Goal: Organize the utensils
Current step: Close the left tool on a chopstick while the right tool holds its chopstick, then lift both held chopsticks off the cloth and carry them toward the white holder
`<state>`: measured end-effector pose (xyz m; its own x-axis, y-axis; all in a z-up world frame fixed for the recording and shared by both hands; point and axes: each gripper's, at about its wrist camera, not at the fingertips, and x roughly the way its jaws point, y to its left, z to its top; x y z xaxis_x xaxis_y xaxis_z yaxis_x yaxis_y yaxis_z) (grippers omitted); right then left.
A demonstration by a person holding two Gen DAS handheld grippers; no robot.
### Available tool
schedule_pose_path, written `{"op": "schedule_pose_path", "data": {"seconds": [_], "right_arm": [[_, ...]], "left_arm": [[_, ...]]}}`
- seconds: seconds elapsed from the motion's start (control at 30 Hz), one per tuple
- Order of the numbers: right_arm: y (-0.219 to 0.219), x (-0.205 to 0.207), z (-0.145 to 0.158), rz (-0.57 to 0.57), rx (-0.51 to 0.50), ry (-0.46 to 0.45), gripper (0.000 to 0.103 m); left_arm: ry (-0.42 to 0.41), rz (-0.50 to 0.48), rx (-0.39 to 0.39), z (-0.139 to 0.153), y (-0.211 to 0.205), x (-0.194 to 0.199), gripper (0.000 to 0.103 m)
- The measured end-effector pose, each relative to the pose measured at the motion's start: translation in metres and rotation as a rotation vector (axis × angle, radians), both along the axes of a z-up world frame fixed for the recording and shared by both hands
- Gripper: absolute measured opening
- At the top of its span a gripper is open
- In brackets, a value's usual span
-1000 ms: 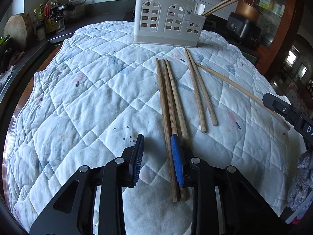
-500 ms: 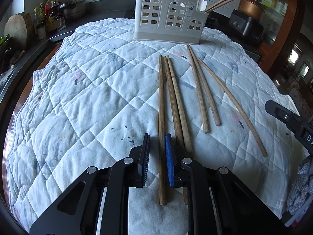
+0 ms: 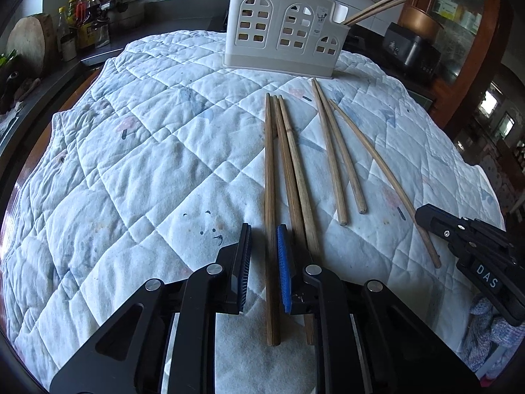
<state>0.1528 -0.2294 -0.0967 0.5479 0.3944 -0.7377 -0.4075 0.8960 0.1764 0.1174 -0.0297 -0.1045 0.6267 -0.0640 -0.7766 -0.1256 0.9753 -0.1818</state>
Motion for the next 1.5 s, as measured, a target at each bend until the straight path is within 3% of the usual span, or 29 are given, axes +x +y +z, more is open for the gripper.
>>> {"op": "schedule_pose_path", "data": {"seconds": [0.2, 0.67, 0.87, 1.17, 1.33, 1.37, 1.5], "right_arm": [[-0.002, 0.005, -0.004, -0.024, -0.013, 0.009, 0.010], [-0.002, 0.004, -0.006, -0.027, -0.011, 0.021, 0.007], [-0.006, -0.010, 0.017, -0.019, 0.007, -0.041, 0.007], [-0.006, -0.020, 0.075, 0.001, 0.048, -0.179, 0.007], [-0.005, -0.018, 0.085, 0.005, 0.049, -0.199, 0.007], [-0.005, -0.018, 0.084, 0.004, 0.049, -0.197, 0.007], [-0.003, -0.018, 0.082, 0.005, 0.051, -0.192, 0.007]], "left_arm": [[-0.004, 0.011, -0.060, -0.001, 0.005, -0.002, 0.015], [-0.004, -0.014, -0.007, -0.001, -0.002, -0.003, 0.016], [-0.012, -0.021, -0.067, 0.003, 0.011, -0.005, 0.007], [-0.117, -0.056, -0.042, 0.032, 0.013, -0.016, 0.006], [-0.071, -0.070, -0.077, 0.019, 0.015, -0.016, 0.006], [-0.068, -0.068, -0.086, 0.016, 0.015, -0.016, 0.010], [-0.040, -0.074, -0.071, 0.009, 0.010, -0.014, 0.010]]}}
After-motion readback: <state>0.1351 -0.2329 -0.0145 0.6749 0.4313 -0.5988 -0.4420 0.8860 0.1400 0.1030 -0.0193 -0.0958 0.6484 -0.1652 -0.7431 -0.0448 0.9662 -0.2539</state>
